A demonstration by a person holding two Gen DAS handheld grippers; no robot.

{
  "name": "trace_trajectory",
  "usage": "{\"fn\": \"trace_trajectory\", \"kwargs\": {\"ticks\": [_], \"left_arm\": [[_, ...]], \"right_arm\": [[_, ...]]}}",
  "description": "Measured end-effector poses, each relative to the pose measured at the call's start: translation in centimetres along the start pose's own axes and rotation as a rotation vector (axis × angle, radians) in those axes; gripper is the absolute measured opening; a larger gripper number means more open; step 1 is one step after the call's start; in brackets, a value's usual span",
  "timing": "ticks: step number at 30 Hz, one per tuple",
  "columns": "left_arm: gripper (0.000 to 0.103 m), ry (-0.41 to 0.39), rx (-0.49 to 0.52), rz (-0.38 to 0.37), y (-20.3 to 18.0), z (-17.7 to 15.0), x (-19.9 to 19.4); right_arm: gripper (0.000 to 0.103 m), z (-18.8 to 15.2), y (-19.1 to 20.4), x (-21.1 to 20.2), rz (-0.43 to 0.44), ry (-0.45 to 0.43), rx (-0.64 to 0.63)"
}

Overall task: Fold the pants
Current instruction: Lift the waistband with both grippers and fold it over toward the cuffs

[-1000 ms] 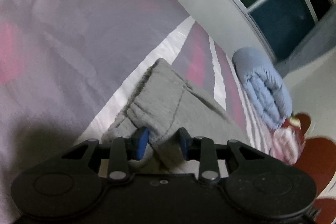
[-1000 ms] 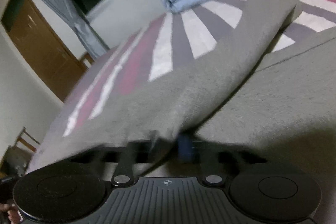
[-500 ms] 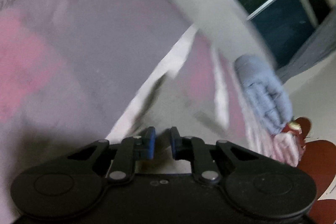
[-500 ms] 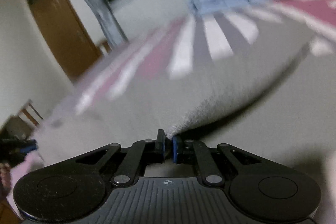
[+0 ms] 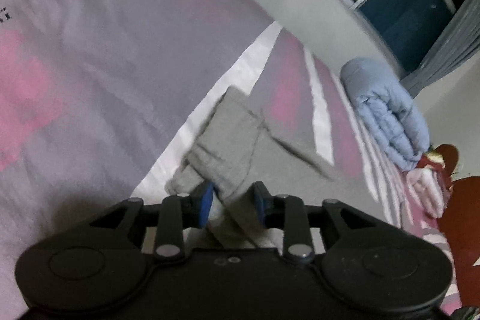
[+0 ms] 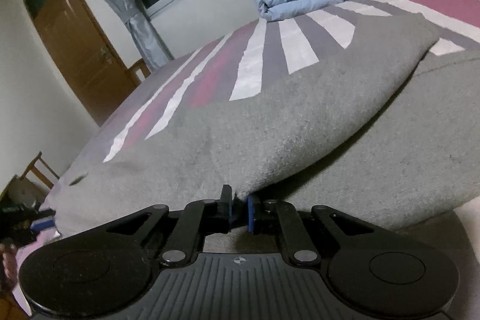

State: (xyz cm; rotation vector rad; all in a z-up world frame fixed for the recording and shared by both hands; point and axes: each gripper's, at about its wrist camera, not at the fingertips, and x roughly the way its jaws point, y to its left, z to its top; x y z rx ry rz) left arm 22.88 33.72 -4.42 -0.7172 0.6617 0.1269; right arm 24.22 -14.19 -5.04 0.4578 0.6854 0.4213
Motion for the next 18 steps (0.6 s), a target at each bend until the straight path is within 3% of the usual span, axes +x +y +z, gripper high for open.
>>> {"fn": "trace_trajectory", "kwargs": {"ticks": [4,6,8,9,10,12,14,16,18], "left_arm": [[0.035,0.001,-0.052,-0.017,0.2,0.5,1.3],[0.033,0.006,-0.087,-0.025,0.4,0.7,2.0],[0.019,-0.007,-0.085,-0.02,0.3,0.7,2.2],[0.016,-0.015,-0.091,-0.026,0.3,0.7,2.1],[0.015,-0.033,-0.091,-0.037,0.2,0.8,1.5],[0.014,-0.093,-0.02,-0.08,-1.0,0.8,-0.4],[0.014,-0.098,0.013,-0.065,-1.3,0.5,-1.1],[0.014,-0.067,0.009,-0.019,-0.4,0.2,-0.5],[0.015,-0.011,0.004,0.015,0.9,-0.5,1.0]], "right_arm": [[0.026,0.6,-0.4,1.3,-0.015,0.027,0.045],[0.026,0.9,-0.6,1.6,-0.01,0.025,0.063],[0.02,1.1,-0.6,2.0,-0.006,0.026,0.059],[0.009,1.3,-0.5,2.0,-0.001,0.025,0.052],[0.006,1.5,-0.3,1.8,0.005,0.02,0.04],[0.006,2.0,0.5,0.1,0.043,-0.048,0.001],[0.006,2.3,1.1,-1.1,0.068,-0.079,-0.028],[0.006,1.8,1.0,-0.8,0.056,-0.055,-0.044],[0.006,0.5,0.0,1.2,0.005,0.041,-0.04]]}}
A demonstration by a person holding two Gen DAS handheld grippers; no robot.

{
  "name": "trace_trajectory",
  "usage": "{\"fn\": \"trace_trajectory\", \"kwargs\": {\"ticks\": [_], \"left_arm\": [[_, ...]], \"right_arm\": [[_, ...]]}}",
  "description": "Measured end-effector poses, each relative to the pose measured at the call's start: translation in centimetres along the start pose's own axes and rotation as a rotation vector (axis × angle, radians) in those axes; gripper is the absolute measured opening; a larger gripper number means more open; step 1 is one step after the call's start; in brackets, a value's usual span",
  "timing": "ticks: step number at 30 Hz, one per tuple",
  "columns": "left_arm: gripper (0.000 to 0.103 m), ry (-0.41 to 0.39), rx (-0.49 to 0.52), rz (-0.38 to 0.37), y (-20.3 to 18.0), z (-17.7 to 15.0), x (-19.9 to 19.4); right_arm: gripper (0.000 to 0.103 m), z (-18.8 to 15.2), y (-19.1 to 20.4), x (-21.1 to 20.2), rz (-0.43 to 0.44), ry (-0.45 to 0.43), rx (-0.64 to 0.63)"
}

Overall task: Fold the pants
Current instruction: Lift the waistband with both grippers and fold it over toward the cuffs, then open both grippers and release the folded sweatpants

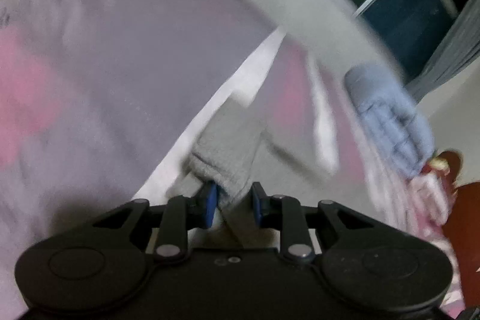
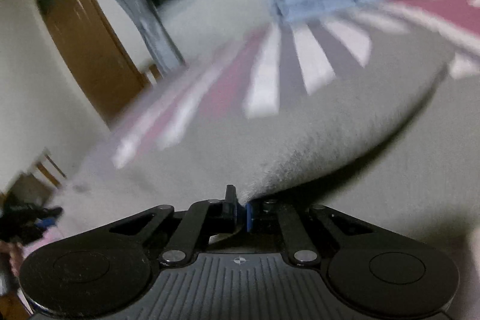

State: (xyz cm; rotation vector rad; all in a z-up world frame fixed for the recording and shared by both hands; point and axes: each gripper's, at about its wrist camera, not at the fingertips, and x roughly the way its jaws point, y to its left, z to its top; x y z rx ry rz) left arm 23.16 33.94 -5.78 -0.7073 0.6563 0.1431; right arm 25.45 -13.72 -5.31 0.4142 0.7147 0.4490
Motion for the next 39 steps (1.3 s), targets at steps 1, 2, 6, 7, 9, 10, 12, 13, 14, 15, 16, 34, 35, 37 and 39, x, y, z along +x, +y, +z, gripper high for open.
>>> {"fn": "trace_trajectory", "kwargs": {"ticks": [1,2,6,7,9,10,12,13,14,15,16,34,35,37,39], "left_arm": [[0.017,0.004,-0.004,-0.006,0.5,-0.2,0.2],[0.019,-0.007,-0.027,-0.016,0.7,-0.2,-0.1],[0.053,-0.08,0.055,0.124,-1.9,-0.7,-3.2],[0.066,-0.112,0.106,0.173,-3.0,-1.2,-4.0],[0.075,-0.159,0.227,0.239,-5.8,-2.6,-4.9],[0.076,-0.166,0.298,0.274,-7.7,-3.6,-4.7],[0.079,-0.163,0.387,0.295,-10.6,-5.2,-3.9],[0.08,-0.156,0.429,0.294,-12.2,-6.3,-3.2],[0.081,-0.144,0.463,0.301,-13.2,-7.2,-2.5],[0.081,-0.12,0.499,0.318,-14.3,-8.1,-1.6],[0.082,-0.103,0.531,0.339,-15.2,-9.1,-0.7],[0.097,-0.125,0.363,0.277,-11.6,-12.9,1.4],[0.097,-0.125,0.361,0.275,-11.7,-12.8,1.4],[0.097,-0.126,0.36,0.275,-11.9,-12.7,1.7],[0.097,-0.125,0.359,0.273,-11.8,-12.7,1.7]], "right_arm": [[0.006,-0.6,-0.6,1.1,-0.017,0.06,0.014],[0.006,-0.9,-1.2,1.1,0.0,0.048,0.045],[0.041,-0.3,-1.8,-2.7,-0.054,-0.078,0.09],[0.041,-0.3,-2.0,-3.9,-0.07,-0.119,0.086],[0.041,0.0,-2.3,-5.5,-0.107,-0.171,0.07],[0.041,0.4,-2.4,-5.8,-0.129,-0.176,0.051],[0.041,1.3,-2.2,-5.7,-0.155,-0.178,0.008],[0.041,1.6,-1.9,-5.4,-0.171,-0.178,-0.015],[0.041,2.0,-1.7,-5.0,-0.182,-0.172,-0.039],[0.041,2.5,-1.3,-4.2,-0.201,-0.161,-0.068],[0.041,2.9,-1.2,-3.3,-0.232,-0.149,-0.089],[0.003,-1.1,-7.2,-5.2,-0.298,-0.064,-0.007],[0.012,-0.7,-7.1,-5.9,-0.3,-0.1,0.004],[0.049,0.9,-6.7,-6.2,-0.308,-0.163,-0.017],[0.076,2.6,-5.8,-5.1,-0.356,-0.186,-0.081]]}}
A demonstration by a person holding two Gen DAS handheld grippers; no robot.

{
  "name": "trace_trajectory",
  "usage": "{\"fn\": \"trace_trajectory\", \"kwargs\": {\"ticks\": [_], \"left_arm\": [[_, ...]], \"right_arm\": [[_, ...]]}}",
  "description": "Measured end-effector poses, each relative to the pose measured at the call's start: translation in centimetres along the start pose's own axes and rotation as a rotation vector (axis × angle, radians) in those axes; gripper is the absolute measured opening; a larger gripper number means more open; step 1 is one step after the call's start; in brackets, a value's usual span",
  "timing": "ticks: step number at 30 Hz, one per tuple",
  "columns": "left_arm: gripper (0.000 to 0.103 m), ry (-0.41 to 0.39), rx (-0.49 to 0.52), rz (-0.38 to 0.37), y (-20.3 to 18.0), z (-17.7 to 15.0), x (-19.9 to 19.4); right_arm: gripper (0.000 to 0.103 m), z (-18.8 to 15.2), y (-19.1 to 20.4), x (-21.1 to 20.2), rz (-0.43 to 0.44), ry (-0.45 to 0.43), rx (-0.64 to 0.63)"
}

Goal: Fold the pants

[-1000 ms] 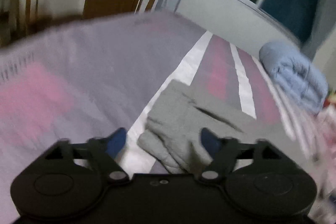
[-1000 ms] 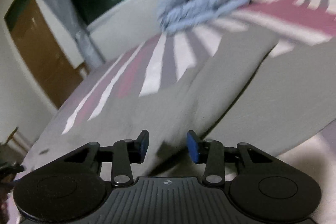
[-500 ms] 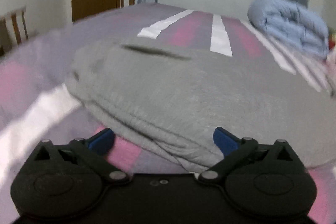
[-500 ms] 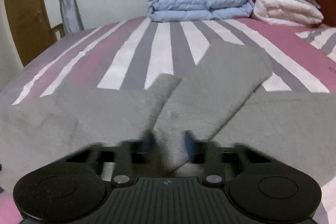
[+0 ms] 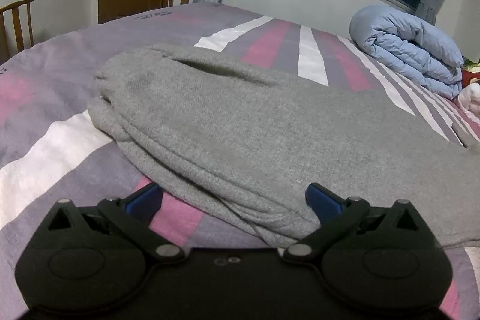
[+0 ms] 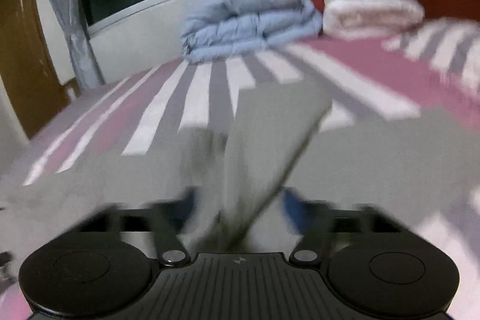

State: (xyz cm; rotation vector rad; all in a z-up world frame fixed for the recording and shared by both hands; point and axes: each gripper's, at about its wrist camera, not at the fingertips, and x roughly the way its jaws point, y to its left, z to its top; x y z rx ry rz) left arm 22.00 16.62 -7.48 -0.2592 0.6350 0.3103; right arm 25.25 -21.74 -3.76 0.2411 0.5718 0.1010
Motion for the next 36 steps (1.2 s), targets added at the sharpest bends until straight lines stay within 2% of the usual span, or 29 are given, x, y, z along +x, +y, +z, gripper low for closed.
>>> {"fn": "trace_trajectory", "kwargs": {"ticks": [2,3,4,5,7,8,9,10,13,17,19,20,21,22,23,25,27,30,32,33,34,35,36], "left_arm": [[0.097,0.0,-0.002,-0.003,0.2,0.0,0.0],[0.097,-0.001,-0.003,-0.004,0.2,0.0,0.0],[0.097,-0.001,-0.004,-0.006,0.2,0.0,0.0],[0.097,0.0,-0.006,-0.009,0.3,0.0,0.0],[0.097,0.0,-0.008,-0.011,0.3,0.0,0.1],[0.097,0.0,-0.008,-0.011,0.4,0.0,0.1],[0.097,-0.001,-0.009,-0.011,0.3,-0.1,0.1],[0.097,-0.002,-0.008,-0.011,0.3,-0.1,0.1],[0.097,-0.003,-0.009,-0.013,0.4,-0.1,0.0],[0.097,-0.005,-0.009,-0.013,0.4,-0.1,0.0],[0.097,-0.006,-0.008,-0.012,0.4,-0.1,0.0],[0.097,-0.008,-0.007,-0.01,0.4,-0.1,0.0],[0.097,-0.009,-0.006,-0.006,0.3,-0.1,-0.1],[0.097,-0.01,-0.003,-0.003,0.2,-0.1,-0.1],[0.097,-0.01,-0.002,0.0,0.2,-0.1,0.0],[0.097,-0.011,-0.002,0.001,0.1,-0.1,0.0],[0.097,-0.011,-0.003,0.0,0.1,-0.1,0.0],[0.097,-0.011,-0.004,0.0,0.0,-0.1,0.1],[0.097,-0.011,-0.005,0.001,0.0,0.0,0.1],[0.097,-0.011,-0.005,0.0,0.0,-0.1,0.2],[0.097,-0.011,-0.005,0.0,0.0,0.0,0.2],[0.097,-0.011,-0.006,-0.001,0.0,0.0,0.2],[0.097,-0.011,-0.006,-0.001,0.0,0.0,0.2]], "right_arm": [[0.074,1.4,1.4,2.0,0.009,0.016,-0.078],[0.068,1.9,1.9,3.3,-0.01,0.044,-0.116],[0.05,2.3,2.2,4.5,-0.031,0.063,-0.154],[0.046,2.5,2.3,5.5,-0.061,0.085,-0.187],[0.046,2.6,2.1,7.2,-0.101,0.129,-0.256],[0.031,2.5,1.7,7.4,-0.108,0.134,-0.285],[0.013,2.2,1.0,7.2,-0.105,0.135,-0.292],[0.005,2.0,0.1,6.6,-0.106,0.137,-0.27],[0.004,1.3,-3.4,3.2,-0.089,0.104,-0.138],[0.005,-1.6,-7.8,0.4,-0.07,0.165,0.023],[0.007,-2.1,-8.6,-1.2,-0.066,0.102,0.037],[0.019,-1.9,-8.6,-1.7,-0.071,0.077,0.027],[0.027,-1.5,-8.5,-2.0,-0.065,0.058,0.022],[0.04,-1.0,-8.2,-2.1,-0.053,0.041,0.008],[0.047,-0.3,-7.5,-1.8,-0.057,0.032,-0.032],[0.048,0.7,-6.0,-1.0,-0.054,0.024,-0.127],[0.048,1.5,-4.2,0.8,-0.05,0.033,-0.231],[0.048,1.7,-1.4,4.7,-0.093,0.096,-0.459],[0.048,1.1,-0.1,6.3,-0.132,0.088,-0.609],[0.048,1.4,0.0,6.6,-0.139,0.075,-0.631],[0.03,2.0,-0.4,6.4,-0.141,0.062,-0.597],[0.007,3.0,-1.4,5.9,-0.129,0.054,-0.514],[0.008,3.9,-2.9,5.0,-0.123,0.035,-0.399]]}}
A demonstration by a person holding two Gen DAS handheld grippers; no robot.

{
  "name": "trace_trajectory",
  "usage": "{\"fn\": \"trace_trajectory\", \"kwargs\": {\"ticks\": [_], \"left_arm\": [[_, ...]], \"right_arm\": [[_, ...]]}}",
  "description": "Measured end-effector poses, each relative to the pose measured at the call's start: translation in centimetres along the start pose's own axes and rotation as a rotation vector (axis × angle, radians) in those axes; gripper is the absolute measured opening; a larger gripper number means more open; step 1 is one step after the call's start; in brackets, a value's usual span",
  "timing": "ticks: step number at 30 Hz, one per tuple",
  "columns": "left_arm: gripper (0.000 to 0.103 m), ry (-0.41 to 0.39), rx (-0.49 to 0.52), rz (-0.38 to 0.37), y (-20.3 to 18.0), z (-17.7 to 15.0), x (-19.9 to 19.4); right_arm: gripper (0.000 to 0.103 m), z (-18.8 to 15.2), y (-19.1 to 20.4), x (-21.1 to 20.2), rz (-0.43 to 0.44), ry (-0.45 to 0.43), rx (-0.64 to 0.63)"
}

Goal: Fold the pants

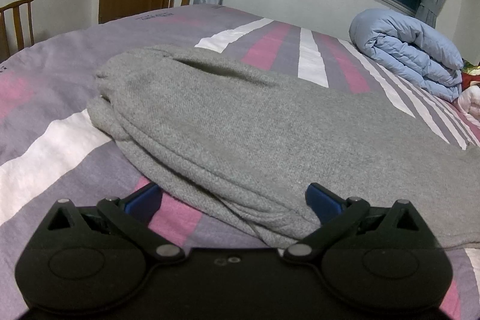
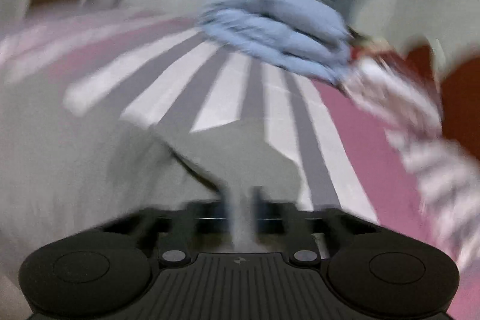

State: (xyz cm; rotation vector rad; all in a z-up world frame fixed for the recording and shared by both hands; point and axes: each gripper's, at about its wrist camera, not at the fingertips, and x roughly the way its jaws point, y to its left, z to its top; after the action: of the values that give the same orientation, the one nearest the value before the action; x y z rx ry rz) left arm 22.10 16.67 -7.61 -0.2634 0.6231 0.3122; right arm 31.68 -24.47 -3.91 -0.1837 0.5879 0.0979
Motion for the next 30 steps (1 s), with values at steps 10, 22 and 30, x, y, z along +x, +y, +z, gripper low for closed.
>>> {"fn": "trace_trajectory", "kwargs": {"ticks": [10,22,30], "left_arm": [[0.097,-0.005,0.003,0.0,-0.2,0.0,0.1],[0.097,-0.008,0.006,0.004,-0.1,-0.2,0.2],[0.097,-0.009,0.013,0.012,-0.2,-0.2,0.3]], "right_arm": [[0.009,-9.8,-13.3,-2.7,0.002,0.043,0.629],[0.06,-7.9,-17.2,-1.4,-0.03,-0.033,0.641],[0.05,-10.2,-21.2,-1.3,0.094,-0.042,0.89]]}}
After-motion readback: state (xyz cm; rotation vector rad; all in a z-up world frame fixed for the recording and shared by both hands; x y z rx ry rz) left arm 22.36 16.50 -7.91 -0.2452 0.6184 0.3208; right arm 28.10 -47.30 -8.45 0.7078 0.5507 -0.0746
